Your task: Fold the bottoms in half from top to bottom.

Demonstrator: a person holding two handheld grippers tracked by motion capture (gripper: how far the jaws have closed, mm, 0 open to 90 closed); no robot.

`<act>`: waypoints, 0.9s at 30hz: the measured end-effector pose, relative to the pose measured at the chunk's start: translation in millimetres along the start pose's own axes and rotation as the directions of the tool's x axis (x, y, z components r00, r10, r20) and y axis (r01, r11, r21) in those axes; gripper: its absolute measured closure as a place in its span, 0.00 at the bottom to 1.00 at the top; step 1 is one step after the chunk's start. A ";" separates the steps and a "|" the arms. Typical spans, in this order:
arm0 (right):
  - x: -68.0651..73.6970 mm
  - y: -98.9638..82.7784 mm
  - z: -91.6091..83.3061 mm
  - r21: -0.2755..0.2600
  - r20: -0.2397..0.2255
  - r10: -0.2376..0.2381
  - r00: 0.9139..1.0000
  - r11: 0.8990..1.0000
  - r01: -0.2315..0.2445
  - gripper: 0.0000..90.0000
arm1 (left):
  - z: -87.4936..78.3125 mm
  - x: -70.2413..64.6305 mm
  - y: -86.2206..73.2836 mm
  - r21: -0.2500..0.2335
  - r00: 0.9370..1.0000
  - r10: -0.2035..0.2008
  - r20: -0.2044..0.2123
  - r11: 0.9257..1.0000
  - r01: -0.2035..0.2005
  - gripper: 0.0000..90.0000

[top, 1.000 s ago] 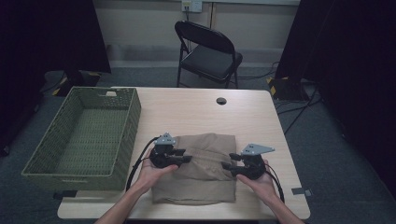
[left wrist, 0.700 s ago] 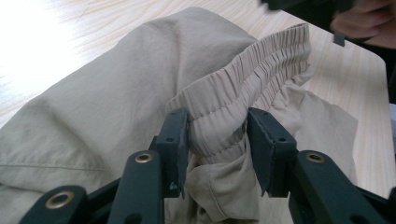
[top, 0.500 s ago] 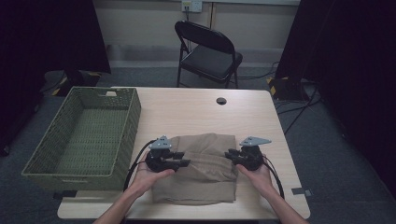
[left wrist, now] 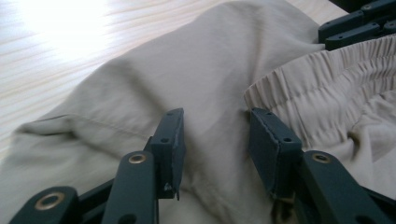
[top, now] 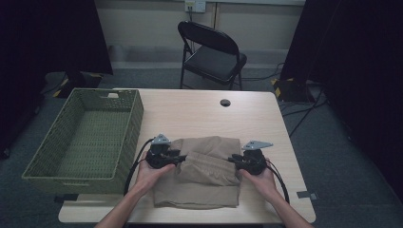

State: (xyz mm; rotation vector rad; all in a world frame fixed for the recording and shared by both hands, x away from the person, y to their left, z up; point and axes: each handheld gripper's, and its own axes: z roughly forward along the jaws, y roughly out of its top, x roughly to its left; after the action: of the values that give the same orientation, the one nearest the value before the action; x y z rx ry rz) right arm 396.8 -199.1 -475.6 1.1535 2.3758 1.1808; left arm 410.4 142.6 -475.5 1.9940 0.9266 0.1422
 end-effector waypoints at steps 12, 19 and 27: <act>29.7 -3.6 -29.9 -0.061 -0.152 -0.055 0.987 0.997 0.046 0.80 | -7.3 -13.0 3.7 -0.030 0.998 0.048 0.051 0.998 -0.047 0.54; 40.2 -1.0 -21.9 -0.050 -0.172 -0.085 0.981 0.996 0.077 0.77 | 6.4 -26.1 -3.1 0.064 0.990 0.118 0.076 0.990 -0.123 0.54; 71.6 -6.1 -4.5 -0.006 -0.262 -0.165 0.951 0.986 0.169 0.74 | 20.0 -15.8 -10.3 0.121 0.994 0.105 0.036 0.987 -0.109 0.57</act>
State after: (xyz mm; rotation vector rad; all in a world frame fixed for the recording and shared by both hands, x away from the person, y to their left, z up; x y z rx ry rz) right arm 344.2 -150.5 -468.8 0.8225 2.6198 1.3276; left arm 402.1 121.7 -491.2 2.1557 0.8268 0.1181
